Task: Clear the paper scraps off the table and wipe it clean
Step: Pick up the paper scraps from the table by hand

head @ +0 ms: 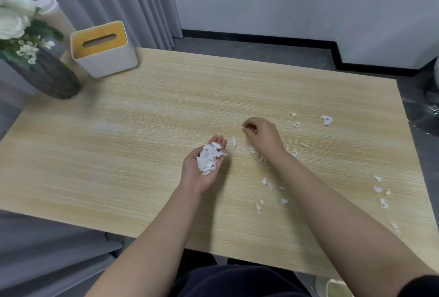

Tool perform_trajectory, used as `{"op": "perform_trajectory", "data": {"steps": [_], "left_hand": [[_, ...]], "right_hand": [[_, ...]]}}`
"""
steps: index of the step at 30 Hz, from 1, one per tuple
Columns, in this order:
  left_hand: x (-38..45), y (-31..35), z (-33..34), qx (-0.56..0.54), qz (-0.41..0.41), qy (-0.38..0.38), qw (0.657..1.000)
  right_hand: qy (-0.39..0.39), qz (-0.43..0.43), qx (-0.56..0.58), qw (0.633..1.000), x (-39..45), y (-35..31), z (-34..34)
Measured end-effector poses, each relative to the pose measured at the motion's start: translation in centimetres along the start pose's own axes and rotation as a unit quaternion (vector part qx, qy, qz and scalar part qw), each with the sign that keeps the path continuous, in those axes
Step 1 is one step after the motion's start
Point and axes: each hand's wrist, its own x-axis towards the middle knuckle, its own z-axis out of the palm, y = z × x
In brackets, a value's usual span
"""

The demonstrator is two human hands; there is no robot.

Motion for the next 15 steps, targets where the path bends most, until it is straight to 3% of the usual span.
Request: {"op": "perform_trajectory", "data": {"steps": [4, 8, 15], "left_hand": [[0.0, -0.8, 0.1, -0.007, -0.002, 0.013, 1.0], [0.5, -1.5, 0.7, 0.028, 0.001, 0.009, 1.0], [1.0, -2.1, 0.5, 0.015, -0.016, 0.029, 0.999]], "right_hand": [[-0.062, -0.084, 0.075, 0.992, -3.1, -3.9, -1.9], [-0.15, -0.156, 0.077, 0.973, -5.6, -5.8, -2.0], [-0.153, -0.237, -0.024, 0.959, -6.6, -5.9, 0.1]]}}
